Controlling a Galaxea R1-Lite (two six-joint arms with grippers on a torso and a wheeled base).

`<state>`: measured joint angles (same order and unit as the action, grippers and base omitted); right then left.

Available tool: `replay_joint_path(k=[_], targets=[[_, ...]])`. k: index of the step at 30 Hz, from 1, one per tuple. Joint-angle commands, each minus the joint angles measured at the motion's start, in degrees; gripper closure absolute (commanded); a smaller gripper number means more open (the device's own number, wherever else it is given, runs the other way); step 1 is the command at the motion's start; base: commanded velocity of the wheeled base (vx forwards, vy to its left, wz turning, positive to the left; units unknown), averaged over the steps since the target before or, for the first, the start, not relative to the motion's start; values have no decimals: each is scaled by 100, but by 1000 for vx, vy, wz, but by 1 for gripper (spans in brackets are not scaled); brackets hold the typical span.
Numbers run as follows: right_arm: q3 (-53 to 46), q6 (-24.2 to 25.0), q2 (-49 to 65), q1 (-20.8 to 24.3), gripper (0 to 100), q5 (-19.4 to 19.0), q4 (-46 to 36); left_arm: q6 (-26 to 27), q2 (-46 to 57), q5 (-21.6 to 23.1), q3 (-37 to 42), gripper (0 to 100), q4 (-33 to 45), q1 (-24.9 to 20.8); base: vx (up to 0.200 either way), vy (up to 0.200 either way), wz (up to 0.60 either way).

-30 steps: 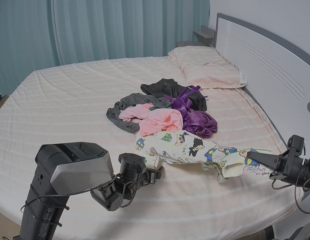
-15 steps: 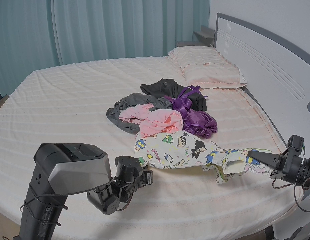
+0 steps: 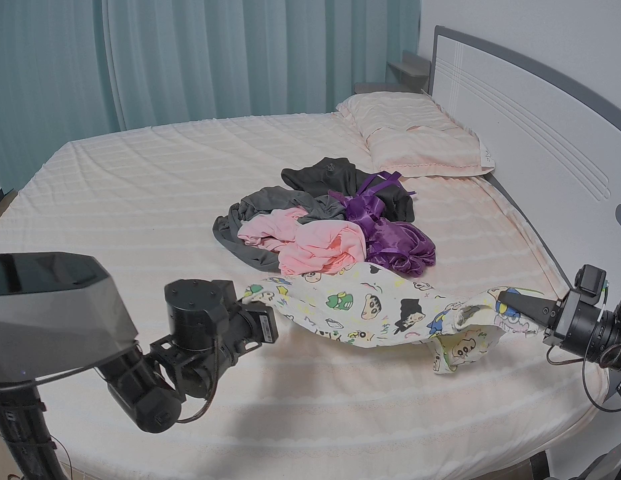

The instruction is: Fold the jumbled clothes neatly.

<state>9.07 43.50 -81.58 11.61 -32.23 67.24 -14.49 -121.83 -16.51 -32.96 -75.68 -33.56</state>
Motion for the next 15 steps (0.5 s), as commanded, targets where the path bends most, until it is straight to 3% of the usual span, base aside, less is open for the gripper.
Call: replay_joint_path(k=[1,3,10,15], targets=[[640,-280,-332,8,100,569,-1,34,1390,-327,211,100,-17,7,0,0,0],[1053,-280,-271,96,100,815,-18,78,1654,-476,132,100,-26,16,0,0,0],[1985,-280,503,237,100,877,-326,245,2340,-749,-26,100,-26,-1,0,0,0],[1756,-315,828,650,100,850,-1011,351,2612,-837,141,100,-35,-1,0,0,0]])
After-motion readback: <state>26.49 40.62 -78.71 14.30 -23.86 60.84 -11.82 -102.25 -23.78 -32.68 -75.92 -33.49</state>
